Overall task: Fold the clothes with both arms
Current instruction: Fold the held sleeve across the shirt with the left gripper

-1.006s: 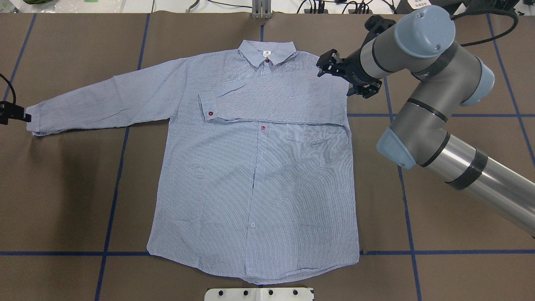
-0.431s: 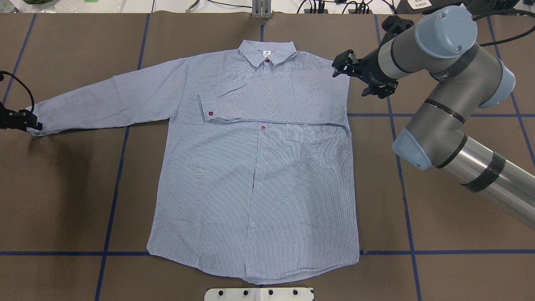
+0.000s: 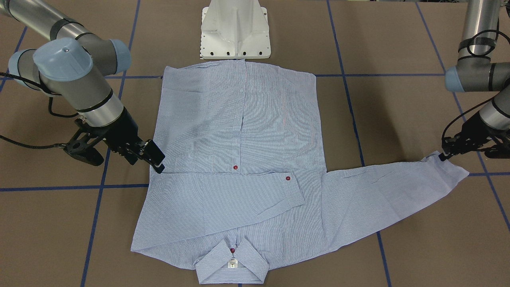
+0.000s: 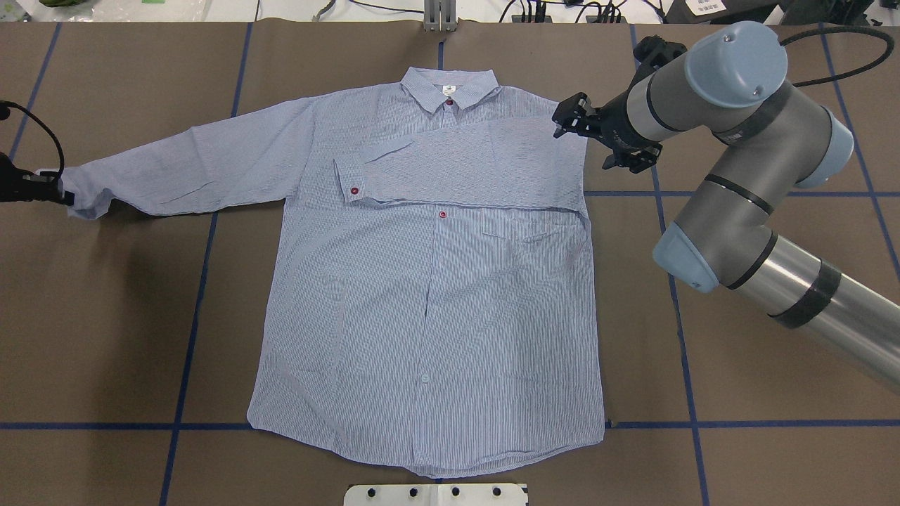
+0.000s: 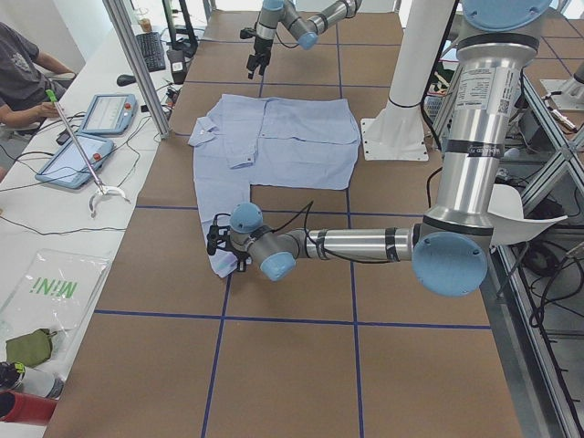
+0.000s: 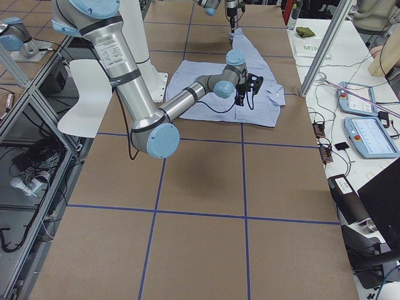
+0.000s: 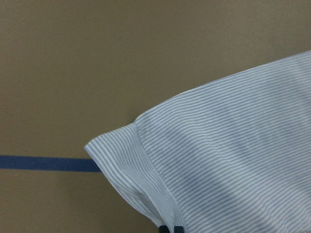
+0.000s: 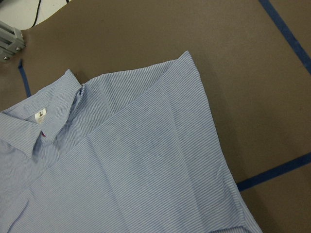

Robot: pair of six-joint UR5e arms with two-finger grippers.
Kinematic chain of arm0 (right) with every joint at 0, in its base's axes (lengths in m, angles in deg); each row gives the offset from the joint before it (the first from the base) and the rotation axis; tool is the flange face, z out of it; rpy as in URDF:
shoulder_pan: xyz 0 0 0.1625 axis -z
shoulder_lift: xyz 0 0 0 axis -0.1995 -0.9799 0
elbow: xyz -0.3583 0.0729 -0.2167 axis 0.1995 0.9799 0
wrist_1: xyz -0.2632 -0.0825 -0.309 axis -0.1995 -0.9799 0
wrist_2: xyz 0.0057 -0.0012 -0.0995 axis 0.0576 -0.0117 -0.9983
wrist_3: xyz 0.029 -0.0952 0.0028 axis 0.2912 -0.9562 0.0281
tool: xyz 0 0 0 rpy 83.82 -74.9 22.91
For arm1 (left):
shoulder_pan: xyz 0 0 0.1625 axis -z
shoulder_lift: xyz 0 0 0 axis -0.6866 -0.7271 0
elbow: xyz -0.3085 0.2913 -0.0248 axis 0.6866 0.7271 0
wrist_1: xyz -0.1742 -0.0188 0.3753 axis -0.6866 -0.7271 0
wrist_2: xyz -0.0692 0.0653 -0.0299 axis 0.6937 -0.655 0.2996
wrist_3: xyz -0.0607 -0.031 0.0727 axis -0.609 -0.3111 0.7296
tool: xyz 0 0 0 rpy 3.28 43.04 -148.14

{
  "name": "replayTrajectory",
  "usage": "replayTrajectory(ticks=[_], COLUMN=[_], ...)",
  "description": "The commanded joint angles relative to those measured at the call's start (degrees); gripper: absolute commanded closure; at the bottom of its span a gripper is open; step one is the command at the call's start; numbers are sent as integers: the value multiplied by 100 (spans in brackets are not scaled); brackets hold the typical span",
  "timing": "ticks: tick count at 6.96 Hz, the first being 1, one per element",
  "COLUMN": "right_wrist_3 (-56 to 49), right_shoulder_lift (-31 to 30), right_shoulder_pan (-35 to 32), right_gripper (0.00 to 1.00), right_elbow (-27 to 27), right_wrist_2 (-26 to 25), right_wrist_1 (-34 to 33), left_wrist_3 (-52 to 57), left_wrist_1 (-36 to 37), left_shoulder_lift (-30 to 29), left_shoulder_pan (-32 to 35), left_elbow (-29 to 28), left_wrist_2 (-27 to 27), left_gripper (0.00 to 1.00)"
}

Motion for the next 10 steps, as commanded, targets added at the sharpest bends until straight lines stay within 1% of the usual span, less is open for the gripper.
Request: replayTrajectory(ticks=[1, 2, 3, 4, 5, 6, 7, 8, 9, 10], right_wrist_3=[-179, -694, -978, -1511, -2056, -2157, -2158, -2158, -2158, -2158], right_shoulder_lift=[-109, -302, -512, -854, -1118, -1225, -1366, -1480, -1490, -1551], right_shoulder_pan=[-362, -504, -706, -977, -1311, -1445, -1481, -1481, -1481, -1490], right_gripper=[0, 0, 0, 0, 0, 0, 0, 0, 0, 0], right_elbow=[4, -5, -5, -66, -84, -84, -206, -312, -313, -356], right_wrist_2=[147, 244, 402, 621, 1067, 1185, 1194, 1195, 1195, 1195], right_wrist_1=[-50, -33, -24, 28, 46, 46, 55, 55, 55, 55], left_wrist_3=[-75, -563, -1185, -2053, -3123, -3978, -4891, -5231, -5269, -5287], left_wrist_1=[749, 1582, 1677, 1695, 1696, 1696, 1661, 1626, 1547, 1503], left_shoulder_lift=[-714, -1503, -1859, -2420, -3043, -3511, -3863, -4128, -4209, -4601], left_shoulder_pan=[17, -35, -305, -943, -1506, -1930, -2421, -2687, -2846, -3048], left_elbow=[487, 541, 585, 499, 428, 297, 183, -80, -204, -623], left_wrist_2=[-43, -174, -184, -349, -838, -1095, -1690, -1835, -1993, -2360], left_gripper=[100, 100, 100, 100, 100, 100, 100, 100, 100, 100])
